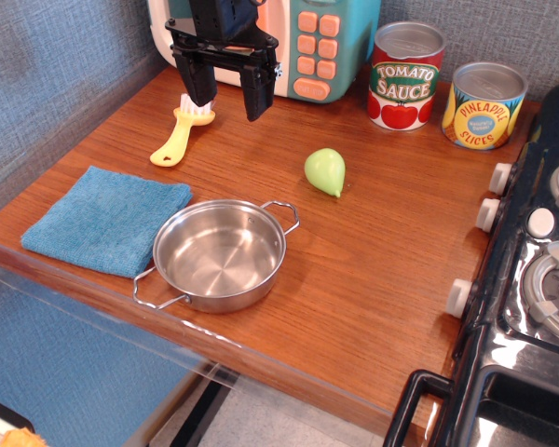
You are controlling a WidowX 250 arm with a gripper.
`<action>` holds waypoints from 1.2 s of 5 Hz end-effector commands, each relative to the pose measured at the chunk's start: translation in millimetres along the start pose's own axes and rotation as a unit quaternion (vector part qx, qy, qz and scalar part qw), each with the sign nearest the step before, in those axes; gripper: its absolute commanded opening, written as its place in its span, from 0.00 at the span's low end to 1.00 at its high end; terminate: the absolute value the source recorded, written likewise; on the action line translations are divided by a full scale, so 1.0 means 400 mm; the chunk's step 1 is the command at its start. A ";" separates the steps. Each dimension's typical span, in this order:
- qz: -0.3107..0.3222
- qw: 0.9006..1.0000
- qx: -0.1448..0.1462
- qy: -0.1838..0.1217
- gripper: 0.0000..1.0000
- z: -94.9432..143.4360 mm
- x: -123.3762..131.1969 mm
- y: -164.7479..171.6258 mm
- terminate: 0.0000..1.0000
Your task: Move the silver pot in front of the microwave.
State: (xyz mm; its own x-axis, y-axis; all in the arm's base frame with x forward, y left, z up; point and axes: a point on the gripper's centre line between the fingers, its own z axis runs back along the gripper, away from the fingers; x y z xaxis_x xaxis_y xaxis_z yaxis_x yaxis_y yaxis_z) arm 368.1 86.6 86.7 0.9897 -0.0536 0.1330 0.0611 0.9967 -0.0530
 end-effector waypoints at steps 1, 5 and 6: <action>0.000 1.000 0.000 0.000 1.00 0.000 0.000 0.000 0.00; -0.076 0.996 0.043 0.015 1.00 -0.096 -0.187 -0.027 0.00; -0.075 0.996 0.044 0.015 1.00 -0.097 -0.186 -0.025 0.00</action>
State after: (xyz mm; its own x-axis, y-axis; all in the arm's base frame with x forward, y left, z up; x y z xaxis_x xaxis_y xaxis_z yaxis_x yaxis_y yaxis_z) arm 292.6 75.2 27.2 0.9784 -0.1957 0.0663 0.1940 0.9805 0.0319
